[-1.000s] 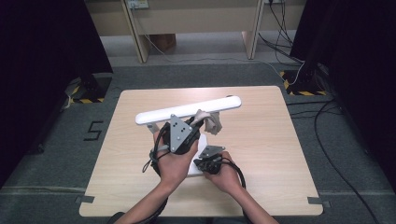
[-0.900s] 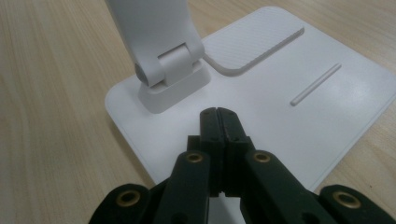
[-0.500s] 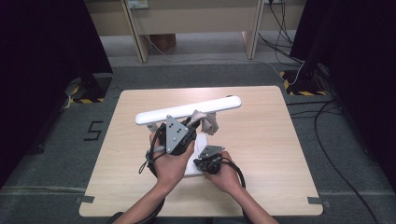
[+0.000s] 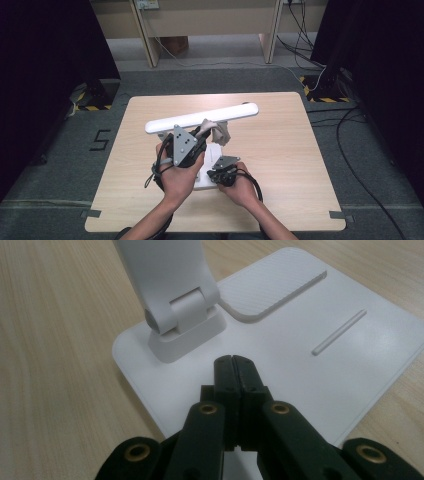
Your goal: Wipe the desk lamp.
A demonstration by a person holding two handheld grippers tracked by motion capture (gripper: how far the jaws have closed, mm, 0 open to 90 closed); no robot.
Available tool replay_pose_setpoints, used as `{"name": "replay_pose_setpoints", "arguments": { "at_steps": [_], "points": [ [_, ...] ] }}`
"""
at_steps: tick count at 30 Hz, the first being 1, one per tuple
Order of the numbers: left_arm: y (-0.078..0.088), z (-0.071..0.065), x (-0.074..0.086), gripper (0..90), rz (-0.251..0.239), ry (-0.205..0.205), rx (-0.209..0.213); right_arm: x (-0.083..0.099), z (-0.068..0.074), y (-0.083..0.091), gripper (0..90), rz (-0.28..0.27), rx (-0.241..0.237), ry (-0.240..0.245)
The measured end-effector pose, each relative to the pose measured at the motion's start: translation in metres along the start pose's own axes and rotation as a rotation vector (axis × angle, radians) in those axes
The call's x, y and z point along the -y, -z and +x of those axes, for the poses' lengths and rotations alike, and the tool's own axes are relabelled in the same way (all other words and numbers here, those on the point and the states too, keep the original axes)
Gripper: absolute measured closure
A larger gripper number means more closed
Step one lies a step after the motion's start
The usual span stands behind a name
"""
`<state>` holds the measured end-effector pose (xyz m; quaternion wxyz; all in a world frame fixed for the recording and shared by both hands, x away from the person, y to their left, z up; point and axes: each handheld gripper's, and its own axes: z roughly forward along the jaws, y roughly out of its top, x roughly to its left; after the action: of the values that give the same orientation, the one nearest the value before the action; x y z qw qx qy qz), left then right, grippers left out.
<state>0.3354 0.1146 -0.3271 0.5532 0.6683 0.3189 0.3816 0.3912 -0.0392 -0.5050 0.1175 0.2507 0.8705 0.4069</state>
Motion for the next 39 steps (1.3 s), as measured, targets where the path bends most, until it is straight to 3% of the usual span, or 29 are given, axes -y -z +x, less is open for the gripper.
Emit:
{"name": "replay_pose_setpoints", "arguments": {
  "at_steps": [39],
  "points": [
    [0.016,0.013,0.005,80.7,-0.001,0.010,-0.031,-0.001,0.001,-0.001,90.0,0.000,0.002,0.001]
  ]
}}
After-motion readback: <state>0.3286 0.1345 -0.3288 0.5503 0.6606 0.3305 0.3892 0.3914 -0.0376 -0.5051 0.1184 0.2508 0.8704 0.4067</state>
